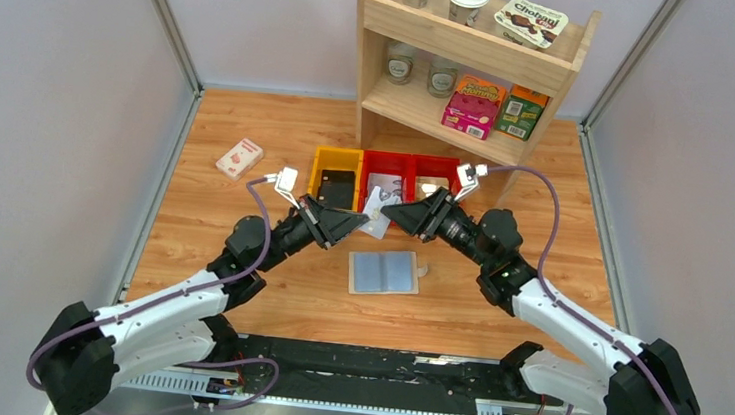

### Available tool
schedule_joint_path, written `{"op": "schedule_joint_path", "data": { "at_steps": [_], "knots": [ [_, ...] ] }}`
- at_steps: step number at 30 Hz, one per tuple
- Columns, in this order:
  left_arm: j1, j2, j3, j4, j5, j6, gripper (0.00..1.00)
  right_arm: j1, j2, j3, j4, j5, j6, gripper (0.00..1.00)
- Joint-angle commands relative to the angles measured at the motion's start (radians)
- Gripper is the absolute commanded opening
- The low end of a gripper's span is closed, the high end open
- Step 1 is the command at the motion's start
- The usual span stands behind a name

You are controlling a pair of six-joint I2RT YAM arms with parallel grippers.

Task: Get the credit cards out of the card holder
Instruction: Remove the credit card from the card holder, then place the credit card in the storage box.

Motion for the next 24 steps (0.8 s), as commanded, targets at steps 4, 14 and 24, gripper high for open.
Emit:
{"op": "schedule_joint_path", "data": {
  "at_steps": [4,14,24],
  "knots": [
    [0.177,0.012,0.277,-0.554,0.490,0.423,0.00,-0.108,-0.114,0.153,-0.403,-0.250,-0.417,0.70],
    [0.177,0.153,0.542,-0.954,0.800,0.774,0.00,-0.108,-0.059,0.305,-0.569,-0.442,-0.664,0.68],
    [0.177,0.216,0.639,-1.060,0.844,0.883,0.00,-0.072,0.036,0.326,-0.486,-0.619,-0.621,0.49]
  ]
}}
